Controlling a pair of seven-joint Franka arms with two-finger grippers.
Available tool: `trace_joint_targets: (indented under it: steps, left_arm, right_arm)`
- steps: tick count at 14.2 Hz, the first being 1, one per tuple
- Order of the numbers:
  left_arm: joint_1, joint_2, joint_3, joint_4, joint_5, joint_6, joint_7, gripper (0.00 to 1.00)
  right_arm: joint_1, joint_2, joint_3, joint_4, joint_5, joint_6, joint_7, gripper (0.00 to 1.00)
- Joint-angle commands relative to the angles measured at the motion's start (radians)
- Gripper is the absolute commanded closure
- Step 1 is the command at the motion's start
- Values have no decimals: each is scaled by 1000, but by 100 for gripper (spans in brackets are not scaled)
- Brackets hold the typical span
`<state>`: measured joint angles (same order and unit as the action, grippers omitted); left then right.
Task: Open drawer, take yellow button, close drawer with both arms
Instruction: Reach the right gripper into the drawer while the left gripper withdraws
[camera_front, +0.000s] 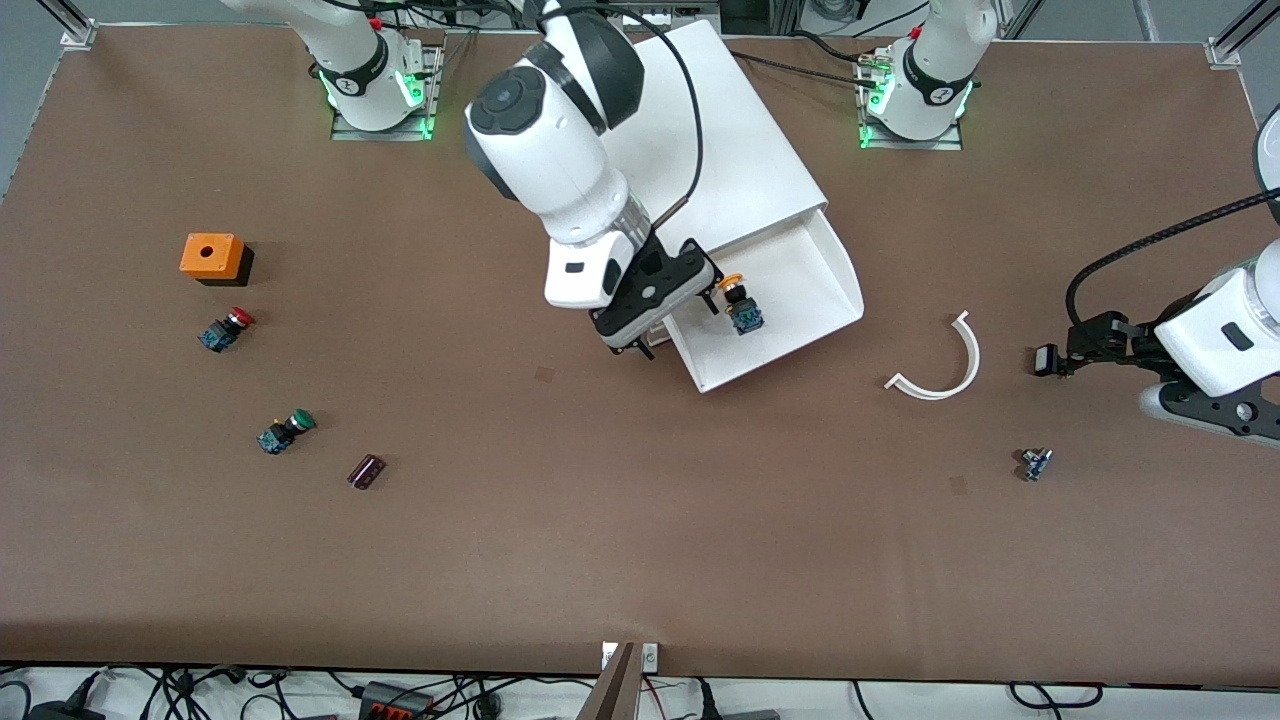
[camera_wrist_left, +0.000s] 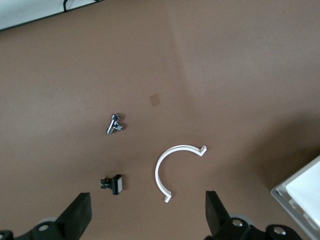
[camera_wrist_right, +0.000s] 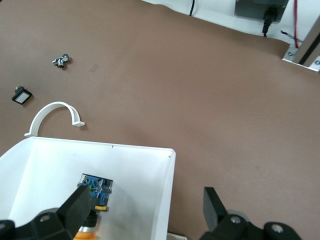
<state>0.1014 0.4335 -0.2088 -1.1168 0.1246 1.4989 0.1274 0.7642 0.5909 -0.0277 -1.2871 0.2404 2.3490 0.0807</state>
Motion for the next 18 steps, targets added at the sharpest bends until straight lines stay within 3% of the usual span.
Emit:
trace_joint_targets:
  steps: [1,5,15,16,18]
  left_arm:
    - [-8,13,-9,29,18,-20,-67,0]
    - [-8,11,-12,29,15,-20,-150,0]
    - [-6,-1,-14,28,15,-23,-157,0]
    - [-6,-2,-12,28,15,-25,-157,0]
    - [-6,-6,-12,28,15,-29,-157,0]
  right_arm:
    - [44,84,-8,100,5,-2,31,0]
    - [104,182,-17,181,0,-5,67,0]
    - [116,211,-17,192,-1,-2,74,0]
    - [119,217,-17,193,-1,-1,74,2]
    - [119,221,-17,193,-1,-1,73,17]
